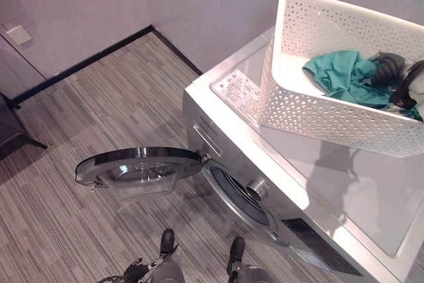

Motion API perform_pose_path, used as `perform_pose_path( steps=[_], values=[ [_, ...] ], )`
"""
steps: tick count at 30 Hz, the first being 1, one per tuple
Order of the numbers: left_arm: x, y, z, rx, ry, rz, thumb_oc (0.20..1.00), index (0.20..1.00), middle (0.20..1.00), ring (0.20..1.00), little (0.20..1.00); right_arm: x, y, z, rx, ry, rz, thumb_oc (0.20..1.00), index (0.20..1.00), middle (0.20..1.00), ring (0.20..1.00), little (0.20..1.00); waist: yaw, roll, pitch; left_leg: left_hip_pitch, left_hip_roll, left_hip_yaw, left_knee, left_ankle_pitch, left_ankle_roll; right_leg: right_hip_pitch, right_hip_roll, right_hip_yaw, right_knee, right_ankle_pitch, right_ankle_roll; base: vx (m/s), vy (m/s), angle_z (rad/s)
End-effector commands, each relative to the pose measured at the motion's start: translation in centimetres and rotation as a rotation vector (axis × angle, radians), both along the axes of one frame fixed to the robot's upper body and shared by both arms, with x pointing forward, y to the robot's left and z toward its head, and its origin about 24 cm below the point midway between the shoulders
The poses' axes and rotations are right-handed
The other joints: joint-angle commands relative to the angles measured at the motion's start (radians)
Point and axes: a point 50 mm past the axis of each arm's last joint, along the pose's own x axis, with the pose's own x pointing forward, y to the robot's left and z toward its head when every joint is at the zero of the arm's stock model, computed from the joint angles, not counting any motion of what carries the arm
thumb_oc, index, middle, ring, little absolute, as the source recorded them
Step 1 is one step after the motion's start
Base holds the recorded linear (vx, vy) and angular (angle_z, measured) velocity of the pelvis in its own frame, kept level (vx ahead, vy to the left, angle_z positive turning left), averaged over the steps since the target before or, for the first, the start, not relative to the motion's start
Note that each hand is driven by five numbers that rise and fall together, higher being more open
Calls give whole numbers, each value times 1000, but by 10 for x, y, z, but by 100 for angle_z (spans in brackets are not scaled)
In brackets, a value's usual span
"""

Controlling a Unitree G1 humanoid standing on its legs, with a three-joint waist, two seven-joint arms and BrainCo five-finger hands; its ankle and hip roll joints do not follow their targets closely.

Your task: Grab the laundry basket,head to the washer,open it,put in the laundry and shut it.

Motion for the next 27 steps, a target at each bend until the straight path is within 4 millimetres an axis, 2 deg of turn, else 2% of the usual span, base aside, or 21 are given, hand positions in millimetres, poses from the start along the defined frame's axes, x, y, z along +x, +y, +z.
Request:
perform_pose_path(
  steps=[1, 2, 6, 9, 15, 16, 17, 18, 21, 22, 23, 24, 27],
  values=[
    [3, 6, 2, 24, 3, -10, 1000, 1000, 1000, 1000, 1000, 4, 14, 16, 83, -93, 75, 200, 200, 200, 200, 200, 9, -51, -2, 135, 33, 78, 4, -109, -1, -95, -64, 74, 40, 27, 60, 0, 0, 0],
    [3, 6, 2, 24, 2, -10, 1000, 1000, 1000, 1000, 1000, 4, 14, 17, 83, -93, 74, 200, 200, 200, 200, 200, 9, -50, -1, 136, 33, 78, 4, -110, -1, -94, -64, 74, 40, 27, 60, 25, 20, -5],
    [-9, 14, 1, 36, 38, 18, 1000, 1000, 1000, 1000, 1000, -9, 8, 58, 205, -274, 104, 200, 200, 200, 200, 200, -1, -58, -37, 175, 30, 90, 4, -124, -4, -55, -65, 81, 36, 23, 64, 24, 18, -1],
    [-16, 18, 0, 48, 64, 26, 1000, 1000, 1000, 1000, 1000, -22, -6, 83, 319, -421, 83, 200, 200, 200, 200, 200, -7, -61, -63, 192, 27, 93, 4, -132, -3, -37, -66, 84, 29, 27, 68, 28, 17, -2],
    [-29, 22, -1, 78, 117, 44, 1000, 1000, 1000, 1000, 1000, -45, -2, 142, 423, -760, 128, 200, 200, 200, 200, 200, -27, -67, -109, 226, 19, 101, 4, -151, 6, -17, -74, 93, 29, 38, 74, 14, 16, -7],
    [-29, 22, -1, 77, 117, 44, 1000, 1000, 1000, 1000, 1000, -45, -2, 143, 423, -760, 128, 200, 200, 200, 200, 200, -27, -67, -108, 227, 19, 101, 4, -151, 6, -16, -74, 93, 29, 38, 74, 18, 28, -10],
    [-30, 22, -1, 87, 121, 49, 1000, 1000, 1000, 1000, 1000, -48, 10, 155, 426, -840, 180, 200, 200, 200, 200, 200, -32, -65, -120, 234, 15, 102, 4, -157, 10, -10, -77, 97, 29, 39, 75, 19, 28, -6],
    [-31, 22, -2, 94, 127, 51, 1000, 1000, 1000, 1000, 1000, -51, 10, 161, 432, -890, 176, 200, 200, 200, 200, 200, -35, -65, -127, 238, 12, 103, 4, -161, 12, -7, -78, 98, 29, 40, 76, 20, 44, -5],
    [-29, 19, -2, 108, 129, 61, 1000, 1000, 1000, 1000, 1000, -60, 24, 178, 406, -1036, 208, 200, 200, 200, 200, 200, -40, -57, -139, 248, 3, 105, 4, -169, 21, -1, -82, 105, 30, 43, 79, 10, 31, -3],
    [-29, 20, -2, 111, 129, 61, 1000, 1000, 1000, 1000, 1000, -60, 24, 177, 407, -1037, 205, 200, 200, 200, 200, 200, -40, -60, -139, 249, 3, 105, 4, -170, 22, 0, -82, 105, 30, 43, 79, 3, 45, -7],
    [-26, 16, -3, 114, 124, 60, 1000, 1000, 1000, 1000, 1000, -72, 36, 187, 325, -1160, 231, 200, 200, 200, 200, 200, -44, -51, -145, 254, -4, 104, 4, -177, 28, 2, -84, 109, 30, 46, 80, 4, 44, -9],
    [-24, 13, -3, 115, 116, 57, 1000, 1000, 1000, 1000, 1000, -79, 39, 191, 272, -1206, 225, 200, 200, 200, 200, 200, -46, -47, -147, 255, -8, 104, 4, -180, 31, 3, -86, 110, 29, 47, 81, -1, 64, -12],
    [-19, 8, -3, 124, 102, 39, 1000, 1000, 1000, 1000, 1000, -97, 34, 194, 135, -1323, 162, 200, 200, 200, 200, 200, -49, -40, -150, 260, -19, 103, 4, -189, 40, 4, -95, 110, 28, 54, 87, -3, 55, -13]
  ],
)
